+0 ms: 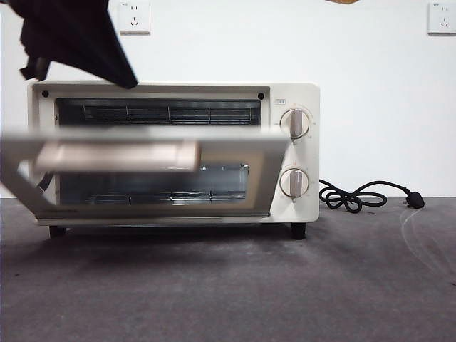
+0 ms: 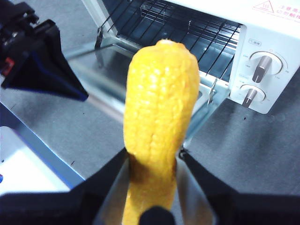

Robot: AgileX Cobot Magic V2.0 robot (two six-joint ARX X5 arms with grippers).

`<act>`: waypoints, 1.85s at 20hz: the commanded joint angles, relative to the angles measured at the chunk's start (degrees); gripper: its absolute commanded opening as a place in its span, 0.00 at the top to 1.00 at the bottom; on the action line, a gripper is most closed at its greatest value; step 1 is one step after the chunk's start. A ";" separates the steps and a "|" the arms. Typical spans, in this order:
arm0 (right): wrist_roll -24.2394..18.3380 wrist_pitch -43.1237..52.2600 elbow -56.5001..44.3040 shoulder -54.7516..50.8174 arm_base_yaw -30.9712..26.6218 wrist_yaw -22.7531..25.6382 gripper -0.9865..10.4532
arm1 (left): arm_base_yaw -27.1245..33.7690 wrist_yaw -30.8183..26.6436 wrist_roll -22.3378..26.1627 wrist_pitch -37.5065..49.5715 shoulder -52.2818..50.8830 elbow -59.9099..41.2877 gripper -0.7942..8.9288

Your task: Take the corn from the table,put the corn in the oven

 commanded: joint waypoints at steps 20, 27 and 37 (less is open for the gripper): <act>-6.58 18.29 0.02 6.05 1.70 -13.27 0.92 | -4.50 -21.68 -2.97 7.63 -21.18 -0.31 0.92; -11.41 26.43 0.02 16.13 4.83 -9.73 0.92 | -4.50 -31.89 -3.13 6.32 -28.92 -0.31 0.92; -20.55 33.81 0.02 31.08 5.62 2.64 0.92 | -4.50 -45.18 -3.10 -5.14 -35.76 -0.31 0.92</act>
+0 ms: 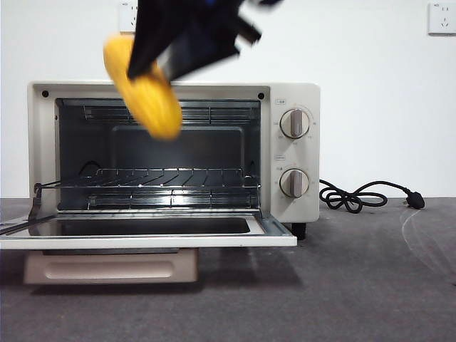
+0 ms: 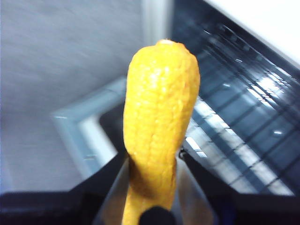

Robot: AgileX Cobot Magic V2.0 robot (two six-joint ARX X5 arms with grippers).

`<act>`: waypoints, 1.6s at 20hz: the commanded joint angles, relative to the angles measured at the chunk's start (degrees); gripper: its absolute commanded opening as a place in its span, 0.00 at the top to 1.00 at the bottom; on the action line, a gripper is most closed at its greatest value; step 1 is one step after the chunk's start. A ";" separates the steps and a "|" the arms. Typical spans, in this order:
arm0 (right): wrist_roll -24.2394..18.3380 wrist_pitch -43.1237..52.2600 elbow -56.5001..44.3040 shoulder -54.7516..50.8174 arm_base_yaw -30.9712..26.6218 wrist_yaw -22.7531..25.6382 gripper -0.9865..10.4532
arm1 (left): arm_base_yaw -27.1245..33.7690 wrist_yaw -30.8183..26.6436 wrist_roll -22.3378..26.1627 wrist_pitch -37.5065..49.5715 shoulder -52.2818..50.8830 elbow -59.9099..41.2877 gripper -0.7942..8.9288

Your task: Take the corn from the table,put the corn in the oven

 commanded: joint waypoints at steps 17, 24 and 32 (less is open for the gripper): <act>-37.64 18.60 0.00 11.47 0.39 19.78 0.92 | -0.13 -2.58 -0.61 -3.43 -2.80 -0.33 0.92; -47.71 21.03 0.00 15.21 0.28 23.85 0.92 | -0.13 -2.38 -0.61 -3.48 -2.80 -0.33 0.92; -48.52 24.17 0.00 16.48 0.33 24.92 0.60 | -0.13 -2.38 -0.61 -4.83 -2.80 -0.33 0.92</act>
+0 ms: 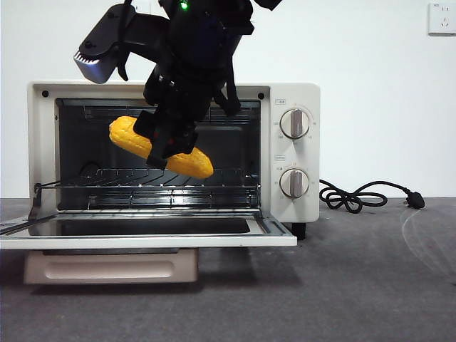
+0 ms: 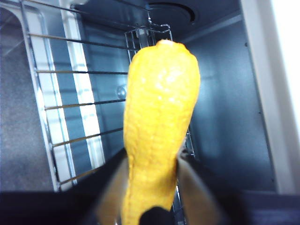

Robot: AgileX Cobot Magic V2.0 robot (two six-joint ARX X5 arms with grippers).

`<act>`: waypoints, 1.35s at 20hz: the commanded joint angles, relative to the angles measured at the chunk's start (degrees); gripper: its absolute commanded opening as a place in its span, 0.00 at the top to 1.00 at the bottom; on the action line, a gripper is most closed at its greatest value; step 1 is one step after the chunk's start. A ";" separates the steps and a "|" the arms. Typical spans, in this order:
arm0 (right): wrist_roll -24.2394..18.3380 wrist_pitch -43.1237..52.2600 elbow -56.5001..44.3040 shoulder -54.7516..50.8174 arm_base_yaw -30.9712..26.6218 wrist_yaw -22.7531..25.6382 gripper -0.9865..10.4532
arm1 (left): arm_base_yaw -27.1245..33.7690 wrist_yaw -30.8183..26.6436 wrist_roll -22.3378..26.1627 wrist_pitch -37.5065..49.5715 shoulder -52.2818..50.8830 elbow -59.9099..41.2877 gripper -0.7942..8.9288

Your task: Take the corn from the table,put the corn in the oven

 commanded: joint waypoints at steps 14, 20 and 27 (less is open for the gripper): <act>4.55 2.89 -0.02 0.72 5.05 8.66 0.48 | -0.13 0.00 -0.59 -1.68 -0.24 -0.33 0.92; 8.87 1.60 -0.02 -0.85 12.61 15.65 0.48 | -0.13 -5.46 1.79 -0.52 -0.24 -0.33 0.92; 22.36 -14.51 -0.02 -9.09 21.53 16.94 0.51 | 1.03 -8.94 8.20 12.68 2.67 -0.33 0.93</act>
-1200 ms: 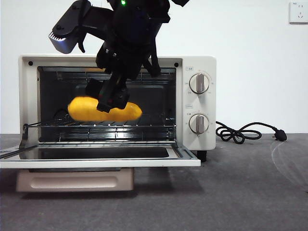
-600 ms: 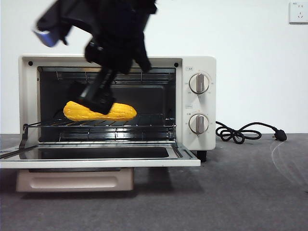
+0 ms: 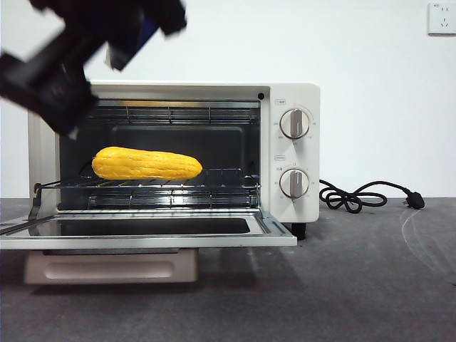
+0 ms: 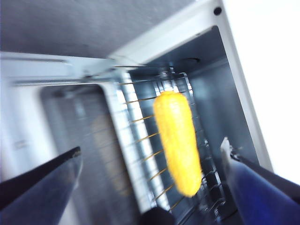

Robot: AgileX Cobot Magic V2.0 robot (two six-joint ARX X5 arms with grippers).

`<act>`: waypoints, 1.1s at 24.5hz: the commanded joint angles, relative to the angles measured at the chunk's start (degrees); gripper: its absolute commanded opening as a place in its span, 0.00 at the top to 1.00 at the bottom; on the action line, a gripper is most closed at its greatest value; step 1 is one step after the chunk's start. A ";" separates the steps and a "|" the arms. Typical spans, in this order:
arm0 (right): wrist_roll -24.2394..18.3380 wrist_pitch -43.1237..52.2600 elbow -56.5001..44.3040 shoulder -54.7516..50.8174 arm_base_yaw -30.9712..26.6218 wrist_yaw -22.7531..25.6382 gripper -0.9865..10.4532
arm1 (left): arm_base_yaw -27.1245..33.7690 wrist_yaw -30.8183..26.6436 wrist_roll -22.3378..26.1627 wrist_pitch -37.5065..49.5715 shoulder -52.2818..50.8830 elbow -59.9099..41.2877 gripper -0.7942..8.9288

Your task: Take the corn from the table,put the corn in the oven

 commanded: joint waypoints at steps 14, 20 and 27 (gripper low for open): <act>30.18 -36.44 -0.02 -27.39 8.79 -5.97 0.92 | 22.12 38.99 2.21 2.40 21.51 -0.55 0.93; 30.16 -39.76 -0.02 -34.99 4.26 -11.37 0.92 | 32.85 43.54 1.33 -1.09 21.05 -3.19 0.93; 28.26 -40.30 -0.02 -39.12 -7.26 -28.04 0.92 | 45.13 54.07 1.42 -0.35 20.61 -13.62 0.93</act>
